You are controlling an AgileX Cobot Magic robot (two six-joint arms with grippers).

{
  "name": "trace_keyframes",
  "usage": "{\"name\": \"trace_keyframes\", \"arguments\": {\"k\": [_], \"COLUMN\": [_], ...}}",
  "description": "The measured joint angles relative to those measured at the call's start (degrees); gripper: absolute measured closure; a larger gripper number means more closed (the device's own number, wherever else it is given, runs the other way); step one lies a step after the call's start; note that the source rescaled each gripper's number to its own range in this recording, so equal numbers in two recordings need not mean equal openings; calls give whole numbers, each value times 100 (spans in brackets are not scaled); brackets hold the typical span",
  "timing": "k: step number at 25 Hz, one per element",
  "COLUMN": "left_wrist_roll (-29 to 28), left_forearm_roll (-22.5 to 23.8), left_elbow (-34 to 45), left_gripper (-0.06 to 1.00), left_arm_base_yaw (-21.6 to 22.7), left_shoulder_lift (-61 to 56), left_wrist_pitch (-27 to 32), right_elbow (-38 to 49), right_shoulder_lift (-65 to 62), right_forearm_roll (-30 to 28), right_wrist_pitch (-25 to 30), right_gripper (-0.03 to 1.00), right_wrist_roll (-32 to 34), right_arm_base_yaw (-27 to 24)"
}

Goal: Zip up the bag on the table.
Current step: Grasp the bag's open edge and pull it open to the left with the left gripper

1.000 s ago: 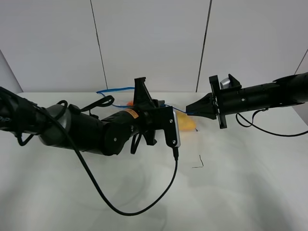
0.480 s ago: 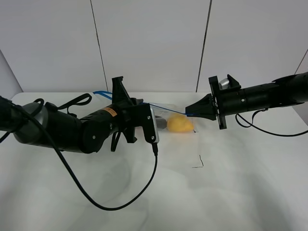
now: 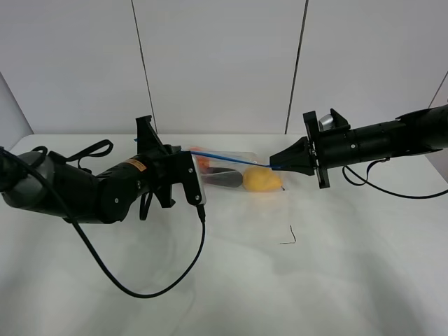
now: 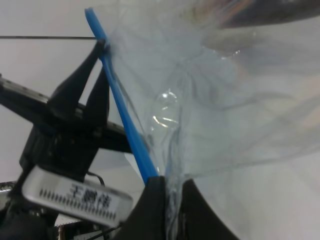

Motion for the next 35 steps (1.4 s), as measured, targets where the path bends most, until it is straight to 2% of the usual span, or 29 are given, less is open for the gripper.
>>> {"name": "trace_keyframes", "arguments": {"k": [17, 35], "left_wrist_roll": [0, -107], "left_forearm_roll": [-102, -168], "left_elbow": [21, 26], "left_gripper": [94, 94], "left_arm_base_yaw": [883, 1025], "left_shoulder_lift": [-7, -7], "left_wrist_pitch": [-21, -35], "right_elbow": [0, 0], "right_shoulder_lift": [0, 0], "right_forearm_roll": [-47, -88], "right_wrist_pitch": [-1, -1], "right_gripper": [97, 97], "right_wrist_roll": [6, 6], "right_arm_base_yaw": [0, 0]}}
